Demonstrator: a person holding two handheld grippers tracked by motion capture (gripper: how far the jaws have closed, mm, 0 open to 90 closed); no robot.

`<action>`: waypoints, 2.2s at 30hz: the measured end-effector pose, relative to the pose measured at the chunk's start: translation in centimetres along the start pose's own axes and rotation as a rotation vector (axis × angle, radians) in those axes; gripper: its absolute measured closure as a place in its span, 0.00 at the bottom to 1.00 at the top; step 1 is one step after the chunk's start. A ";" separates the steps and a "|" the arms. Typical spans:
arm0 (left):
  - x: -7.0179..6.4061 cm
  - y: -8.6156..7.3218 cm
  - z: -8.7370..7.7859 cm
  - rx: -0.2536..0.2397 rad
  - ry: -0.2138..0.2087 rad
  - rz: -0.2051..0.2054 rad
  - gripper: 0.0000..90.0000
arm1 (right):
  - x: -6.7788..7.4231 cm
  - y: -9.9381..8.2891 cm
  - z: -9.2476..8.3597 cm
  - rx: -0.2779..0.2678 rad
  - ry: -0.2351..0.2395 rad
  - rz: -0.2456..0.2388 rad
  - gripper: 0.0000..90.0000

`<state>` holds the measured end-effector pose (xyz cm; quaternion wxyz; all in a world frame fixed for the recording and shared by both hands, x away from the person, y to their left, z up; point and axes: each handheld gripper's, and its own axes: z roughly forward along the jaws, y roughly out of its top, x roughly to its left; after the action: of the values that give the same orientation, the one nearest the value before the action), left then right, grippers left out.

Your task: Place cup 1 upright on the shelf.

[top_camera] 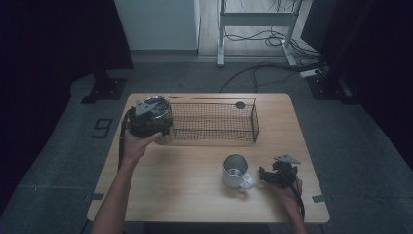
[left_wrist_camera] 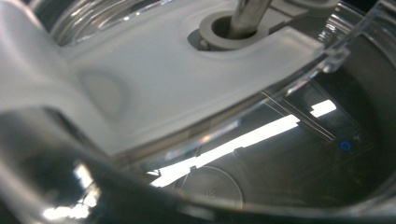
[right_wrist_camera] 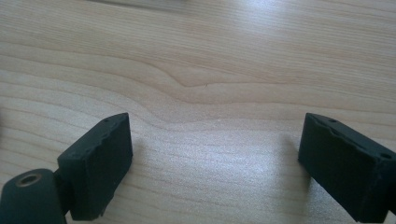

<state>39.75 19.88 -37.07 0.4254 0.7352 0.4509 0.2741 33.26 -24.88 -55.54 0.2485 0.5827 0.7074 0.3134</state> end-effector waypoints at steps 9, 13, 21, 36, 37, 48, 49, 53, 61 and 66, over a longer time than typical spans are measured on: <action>-1.2 1.8 1.6 -0.009 -0.028 0.010 0.05 | 0.0 0.0 0.0 -0.002 -0.001 0.002 0.11; -1.4 2.4 2.2 -0.009 -0.030 0.009 0.05 | 0.0 0.0 0.0 -0.002 -0.003 0.004 0.11; -1.2 3.6 3.0 -0.013 -0.043 -0.017 0.05 | 0.0 0.0 0.0 -0.003 -0.006 0.004 0.12; -1.0 4.4 4.8 0.008 -0.036 -0.034 0.05 | 0.0 0.0 0.0 -0.005 -0.009 0.005 0.12; -0.9 4.5 5.1 0.009 -0.030 -0.044 0.05 | 0.0 0.0 0.0 -0.004 -0.009 0.004 0.12; -0.6 4.7 5.9 0.016 -0.022 -0.040 0.05 | 0.0 0.0 0.0 -0.006 -0.012 0.008 0.12; -0.6 4.8 6.1 0.017 -0.023 -0.038 0.05 | 0.0 0.0 0.0 -0.006 -0.012 0.008 0.12; -0.7 4.9 6.4 0.021 -0.024 -0.038 0.05 | 0.0 0.0 0.0 -0.006 -0.011 0.008 0.12; -1.2 5.5 7.5 0.027 -0.029 -0.031 0.05 | 0.0 0.0 0.0 -0.005 -0.011 0.009 0.12; -1.5 5.6 8.2 0.035 -0.033 -0.027 0.05 | 0.0 0.0 0.0 -0.005 -0.012 0.009 0.12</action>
<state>47.94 14.18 -36.25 0.4238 0.7407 0.4585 0.2481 33.27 -24.86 -55.54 0.2526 0.5870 0.7026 0.3130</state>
